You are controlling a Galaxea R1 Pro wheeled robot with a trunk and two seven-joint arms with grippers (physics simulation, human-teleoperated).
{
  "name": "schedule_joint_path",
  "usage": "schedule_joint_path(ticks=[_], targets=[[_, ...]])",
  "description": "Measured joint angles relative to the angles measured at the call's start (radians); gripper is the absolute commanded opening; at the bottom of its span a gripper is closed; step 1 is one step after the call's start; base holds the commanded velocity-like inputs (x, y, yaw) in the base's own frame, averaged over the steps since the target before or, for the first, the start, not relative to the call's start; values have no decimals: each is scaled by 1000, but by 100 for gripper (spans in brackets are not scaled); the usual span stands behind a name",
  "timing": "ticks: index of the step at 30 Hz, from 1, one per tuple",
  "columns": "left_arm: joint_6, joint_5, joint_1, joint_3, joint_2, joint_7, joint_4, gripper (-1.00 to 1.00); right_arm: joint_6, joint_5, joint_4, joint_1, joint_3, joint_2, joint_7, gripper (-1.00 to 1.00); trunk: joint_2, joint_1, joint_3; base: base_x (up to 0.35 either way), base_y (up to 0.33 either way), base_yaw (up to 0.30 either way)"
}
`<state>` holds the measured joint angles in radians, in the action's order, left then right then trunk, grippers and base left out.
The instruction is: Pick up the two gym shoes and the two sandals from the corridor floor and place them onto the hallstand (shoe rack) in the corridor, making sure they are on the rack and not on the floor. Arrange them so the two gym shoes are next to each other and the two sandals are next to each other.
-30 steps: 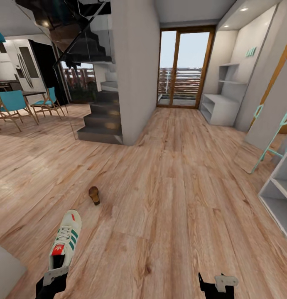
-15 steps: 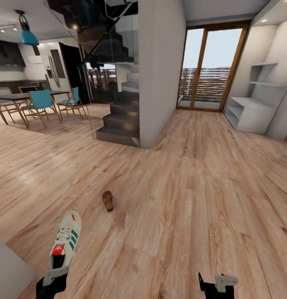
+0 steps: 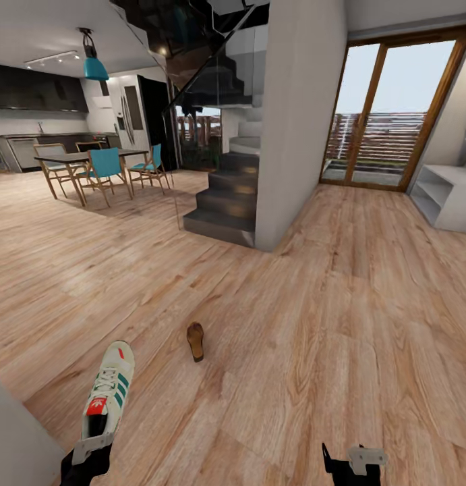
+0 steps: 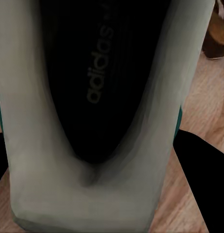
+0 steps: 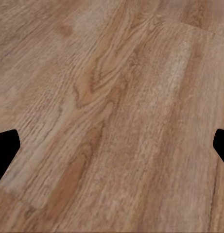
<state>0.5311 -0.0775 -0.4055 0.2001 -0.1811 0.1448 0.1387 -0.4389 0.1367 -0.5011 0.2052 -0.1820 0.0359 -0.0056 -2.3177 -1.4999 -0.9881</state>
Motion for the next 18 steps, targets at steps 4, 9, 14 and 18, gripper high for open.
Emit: schedule_joint_path(ticks=[4, 9, 14, 18], targets=[[0, 2, 0, 0, 0, 0, 0, -100, 0, 0, 0, 0, 0, 0, 0, 100, 0, 0, 3, 340, 0, 260], [0, 3, 0, 0, 0, 1, 0, -100, 0, 0, -1, 0, 0, 0, 0, 100, 0, 0, 7, 340, 0, 184], [0, 4, 0, -1, 0, 1, -1, -100, 0, 0, -1, 0, 0, 1, 0, 100, 0, 0, 7, 340, -1, 39], [5, 0, 5, 7, -6, -5, -7, -100, -6, -1, 4, -6, -6, 8, 5, 100, 0, -1, 7, 170, -21, 6]])
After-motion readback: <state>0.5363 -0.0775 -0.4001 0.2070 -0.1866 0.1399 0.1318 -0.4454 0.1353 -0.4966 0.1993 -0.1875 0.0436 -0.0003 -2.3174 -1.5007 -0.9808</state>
